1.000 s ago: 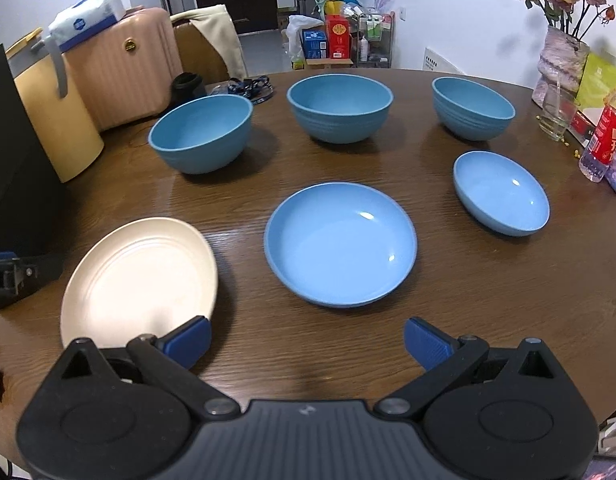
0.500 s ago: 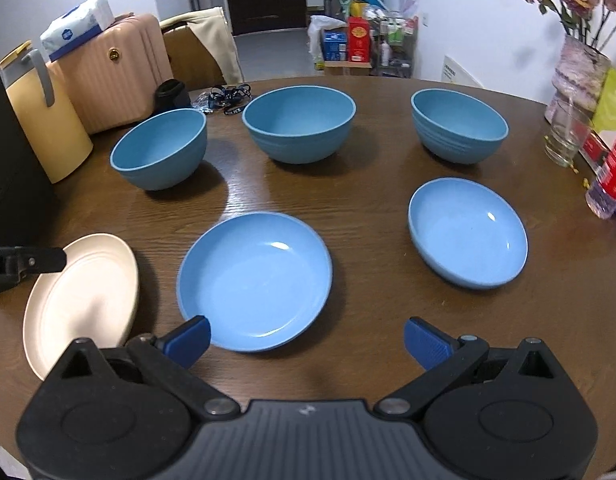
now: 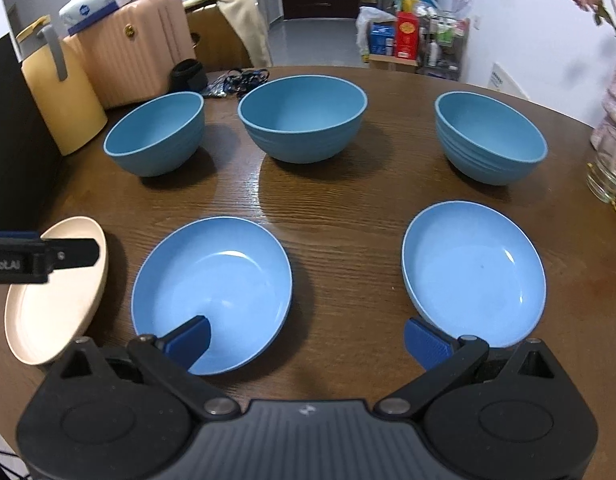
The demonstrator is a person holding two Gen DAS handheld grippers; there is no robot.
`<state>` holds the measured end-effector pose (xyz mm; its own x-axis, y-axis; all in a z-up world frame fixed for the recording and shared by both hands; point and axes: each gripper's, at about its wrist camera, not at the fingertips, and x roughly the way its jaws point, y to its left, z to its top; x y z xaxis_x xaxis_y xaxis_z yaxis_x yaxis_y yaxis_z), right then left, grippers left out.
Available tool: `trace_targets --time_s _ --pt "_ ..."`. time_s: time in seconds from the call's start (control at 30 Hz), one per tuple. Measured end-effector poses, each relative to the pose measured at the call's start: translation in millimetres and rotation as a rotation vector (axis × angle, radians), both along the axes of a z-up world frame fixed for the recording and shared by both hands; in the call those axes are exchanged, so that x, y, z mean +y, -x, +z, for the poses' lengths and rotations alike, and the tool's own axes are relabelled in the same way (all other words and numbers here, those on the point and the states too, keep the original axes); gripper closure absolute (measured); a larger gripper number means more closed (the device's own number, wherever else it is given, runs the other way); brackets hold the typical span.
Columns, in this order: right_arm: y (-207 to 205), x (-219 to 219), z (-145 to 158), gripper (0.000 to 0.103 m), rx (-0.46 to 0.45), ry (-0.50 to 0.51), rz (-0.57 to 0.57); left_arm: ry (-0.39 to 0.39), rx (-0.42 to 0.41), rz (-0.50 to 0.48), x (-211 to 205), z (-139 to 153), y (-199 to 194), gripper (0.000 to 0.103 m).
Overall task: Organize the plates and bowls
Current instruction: 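Close the left gripper on the larger blue plate rim while the right gripper pinches it too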
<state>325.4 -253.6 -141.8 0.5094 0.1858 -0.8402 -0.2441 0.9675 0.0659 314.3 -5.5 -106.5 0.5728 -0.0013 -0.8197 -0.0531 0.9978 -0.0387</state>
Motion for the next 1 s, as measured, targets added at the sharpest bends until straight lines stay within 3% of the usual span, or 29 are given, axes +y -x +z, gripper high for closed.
trace_targets --time_s 0.23,0.37,0.43,0.5,0.63,0.87,1.0 --pt "-14.5 -0.6 -14.5 0.001 0.028 0.015 0.05 -0.012 0.065 0.037 -11.8 -18.0 -8.6 0.0" --pt "-23.1 0.1 -22.3 0.008 0.048 0.016 0.072 -0.002 0.092 0.045 -19.7 -28.3 -11.6 0.003" --pt "-26.7 1.3 -24.6 0.01 0.045 0.016 0.083 0.005 0.098 0.041 -24.9 -31.8 -13.1 0.015" --pt "-30.5 2.4 -26.2 0.022 0.044 0.013 0.096 0.006 0.104 0.034 -29.7 -34.7 -16.3 0.025" --pt "-38.6 3.3 -29.7 0.033 0.059 -0.009 0.112 0.039 0.13 0.03 -34.7 -40.0 -23.4 0.045" --pt "-48.4 4.6 -38.5 0.05 0.09 -0.036 0.115 0.073 0.182 0.08 -33.3 -52.5 -34.0 0.049" --pt "-51.9 3.0 -43.1 0.062 0.107 -0.05 0.109 0.093 0.212 0.098 -30.7 -58.7 -37.9 0.057"
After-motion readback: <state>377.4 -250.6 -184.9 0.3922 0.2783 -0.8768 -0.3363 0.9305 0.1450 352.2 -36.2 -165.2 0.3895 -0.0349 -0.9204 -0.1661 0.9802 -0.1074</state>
